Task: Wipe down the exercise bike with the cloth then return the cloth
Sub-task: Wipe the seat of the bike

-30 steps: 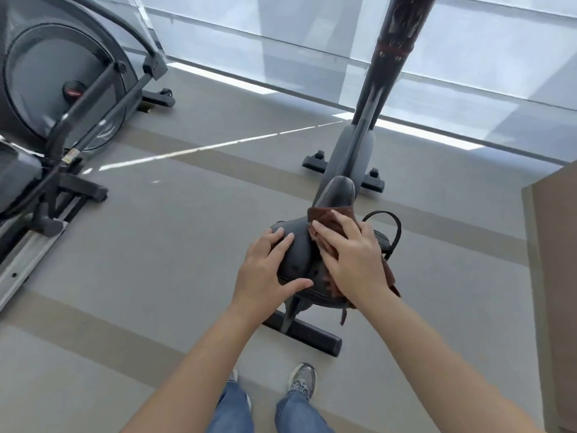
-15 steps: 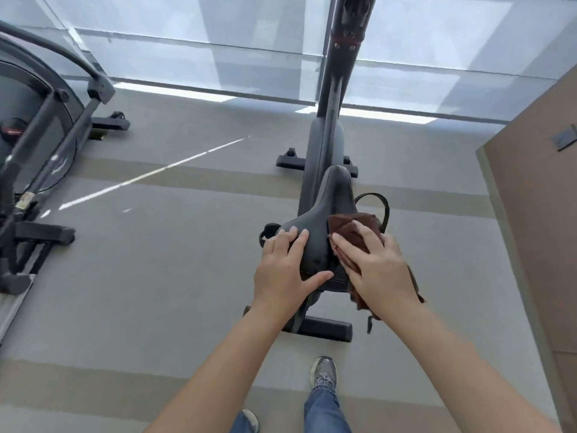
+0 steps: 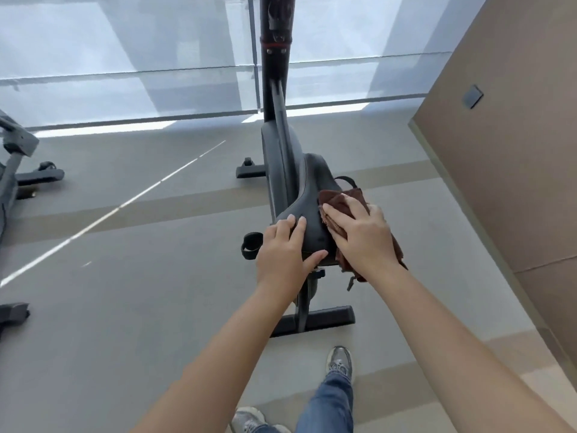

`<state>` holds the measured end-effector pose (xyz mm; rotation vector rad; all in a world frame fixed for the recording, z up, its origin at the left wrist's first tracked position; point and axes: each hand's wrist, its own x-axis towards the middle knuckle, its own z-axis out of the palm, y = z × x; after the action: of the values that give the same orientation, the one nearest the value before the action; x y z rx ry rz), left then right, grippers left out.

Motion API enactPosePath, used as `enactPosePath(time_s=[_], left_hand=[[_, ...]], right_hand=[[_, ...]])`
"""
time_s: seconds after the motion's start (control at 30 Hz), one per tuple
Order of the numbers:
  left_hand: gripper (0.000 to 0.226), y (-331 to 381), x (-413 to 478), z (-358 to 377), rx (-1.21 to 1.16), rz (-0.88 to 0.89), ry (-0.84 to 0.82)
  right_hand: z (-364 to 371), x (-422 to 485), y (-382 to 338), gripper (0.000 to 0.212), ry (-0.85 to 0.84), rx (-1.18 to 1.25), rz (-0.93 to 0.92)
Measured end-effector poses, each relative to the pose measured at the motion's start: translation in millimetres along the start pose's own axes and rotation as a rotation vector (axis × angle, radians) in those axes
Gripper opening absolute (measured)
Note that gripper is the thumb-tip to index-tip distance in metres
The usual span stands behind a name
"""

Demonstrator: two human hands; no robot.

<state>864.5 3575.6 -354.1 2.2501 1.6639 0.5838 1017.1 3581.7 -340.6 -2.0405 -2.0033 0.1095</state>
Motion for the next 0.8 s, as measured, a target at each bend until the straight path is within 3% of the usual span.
enactPosePath(time_s=[0.23, 0.37, 0.5, 0.7, 0.8], left_hand=[[0.063, -20, 8, -12, -0.072, 0.104, -0.060], [0.056, -41, 29, -19, -0.182, 0.196, -0.118], [0.068, -57, 62, -26, -0.130, 0.283, -0.274], [0.071, -67, 101, -30, 0.019, 0.505, -0.441], [0.073, -66, 119, -31, 0.079, 0.569, -0.497]], right_hand=[[7, 10, -11, 0.033, 0.050, -0.015, 0.145], [9, 45, -5, 0.033, -0.039, 0.017, 0.192], [3, 74, -5, 0.036, -0.144, 0.097, 0.187], [7, 3, -26, 0.034, 0.167, -0.005, 0.283], [9, 13, -26, 0.032, 0.133, 0.007, 0.367]])
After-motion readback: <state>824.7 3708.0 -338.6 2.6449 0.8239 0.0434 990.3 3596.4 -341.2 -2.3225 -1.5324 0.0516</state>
